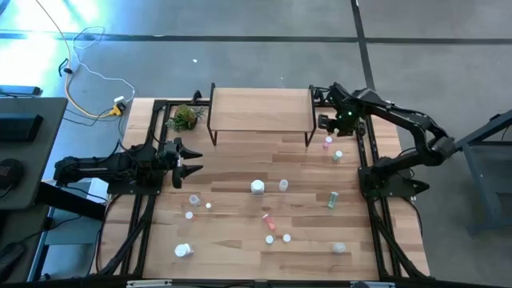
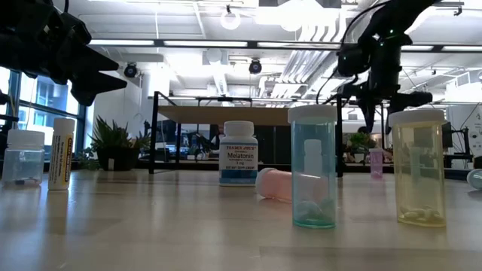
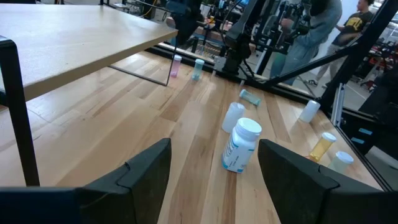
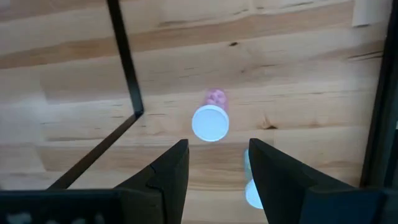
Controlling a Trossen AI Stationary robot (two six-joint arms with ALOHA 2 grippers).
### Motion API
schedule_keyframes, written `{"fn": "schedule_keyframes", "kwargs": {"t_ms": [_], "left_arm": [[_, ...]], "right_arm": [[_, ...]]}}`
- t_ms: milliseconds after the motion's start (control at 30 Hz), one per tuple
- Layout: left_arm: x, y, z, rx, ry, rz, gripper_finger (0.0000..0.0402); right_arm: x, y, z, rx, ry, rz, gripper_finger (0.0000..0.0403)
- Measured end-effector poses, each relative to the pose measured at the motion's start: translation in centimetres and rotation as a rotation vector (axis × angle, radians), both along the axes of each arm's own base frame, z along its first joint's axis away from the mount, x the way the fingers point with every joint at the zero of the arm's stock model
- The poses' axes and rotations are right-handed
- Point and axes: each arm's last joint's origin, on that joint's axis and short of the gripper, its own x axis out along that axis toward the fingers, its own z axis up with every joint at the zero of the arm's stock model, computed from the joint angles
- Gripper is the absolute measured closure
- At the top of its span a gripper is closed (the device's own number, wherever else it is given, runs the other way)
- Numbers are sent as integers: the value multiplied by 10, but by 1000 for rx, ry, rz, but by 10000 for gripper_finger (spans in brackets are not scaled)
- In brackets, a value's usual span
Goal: Pick and place medicine bottles onto shelf by color
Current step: Put the pink pill bottle on the shelf
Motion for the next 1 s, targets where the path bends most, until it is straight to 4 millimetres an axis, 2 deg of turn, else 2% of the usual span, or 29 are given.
{"fn": "schedule_keyframes", "kwargs": {"t_ms": [367, 867, 1000], "left_arm": [[0, 0, 0, 2, 1, -1, 172], [0, 0, 0, 2, 1, -1, 172], [0, 0, 0, 2, 1, -1, 172]], "right_arm": [[8, -9, -20, 53, 55, -1, 244], [11, -13, -20, 11, 16, 72, 244], [12, -13, -20, 6, 12, 78, 232]]}}
